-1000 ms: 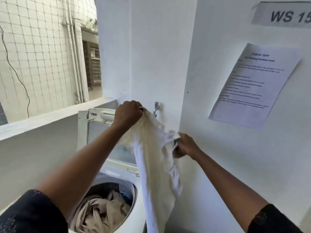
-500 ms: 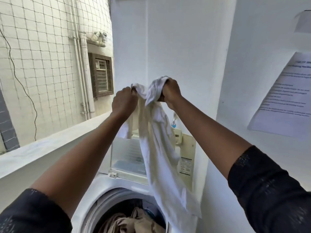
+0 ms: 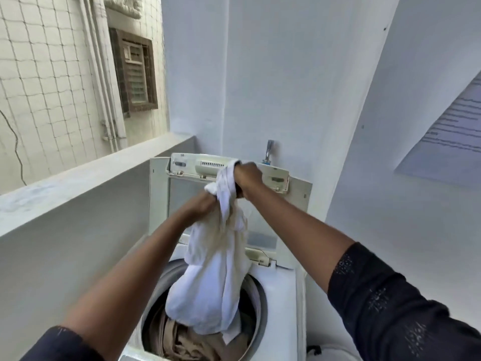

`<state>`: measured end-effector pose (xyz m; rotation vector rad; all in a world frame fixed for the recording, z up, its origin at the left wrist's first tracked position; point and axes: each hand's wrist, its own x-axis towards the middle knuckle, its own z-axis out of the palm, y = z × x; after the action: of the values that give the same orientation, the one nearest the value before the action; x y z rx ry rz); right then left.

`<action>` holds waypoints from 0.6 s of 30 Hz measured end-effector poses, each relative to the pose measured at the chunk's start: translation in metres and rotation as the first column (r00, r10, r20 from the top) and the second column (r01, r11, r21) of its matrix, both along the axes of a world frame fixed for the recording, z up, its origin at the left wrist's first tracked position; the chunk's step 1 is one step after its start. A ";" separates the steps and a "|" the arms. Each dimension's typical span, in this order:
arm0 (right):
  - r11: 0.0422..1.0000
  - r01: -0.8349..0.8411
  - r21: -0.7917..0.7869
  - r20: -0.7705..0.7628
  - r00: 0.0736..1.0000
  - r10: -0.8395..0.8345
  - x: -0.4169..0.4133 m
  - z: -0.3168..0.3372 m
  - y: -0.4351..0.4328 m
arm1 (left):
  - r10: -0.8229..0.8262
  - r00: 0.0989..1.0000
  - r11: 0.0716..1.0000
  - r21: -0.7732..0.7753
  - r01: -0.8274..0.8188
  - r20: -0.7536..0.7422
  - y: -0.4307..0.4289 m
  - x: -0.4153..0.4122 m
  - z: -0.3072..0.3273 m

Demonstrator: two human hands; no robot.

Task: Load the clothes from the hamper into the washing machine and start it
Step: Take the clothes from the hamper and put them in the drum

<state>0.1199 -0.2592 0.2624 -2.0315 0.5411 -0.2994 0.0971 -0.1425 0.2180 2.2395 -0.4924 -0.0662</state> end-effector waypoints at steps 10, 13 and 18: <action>0.666 -0.624 -0.408 -0.540 0.754 0.375 -0.030 -0.161 0.000 | 0.015 0.953 0.840 0.521 0.152 -0.303 0.015 0.042 -0.183; 0.533 -0.788 -0.308 -0.765 0.538 0.354 -0.054 -0.211 -0.014 | 0.000 0.905 0.758 0.591 0.277 -0.425 0.014 0.006 -0.198; 0.590 -0.746 -0.309 -0.750 0.572 0.331 -0.087 -0.238 -0.055 | -0.079 0.927 0.742 0.599 0.301 -0.368 -0.024 -0.010 -0.210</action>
<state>0.0331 -0.3140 0.0243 -2.8218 0.1013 0.7680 0.0871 -0.1664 0.0079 2.7621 -0.5805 -0.8196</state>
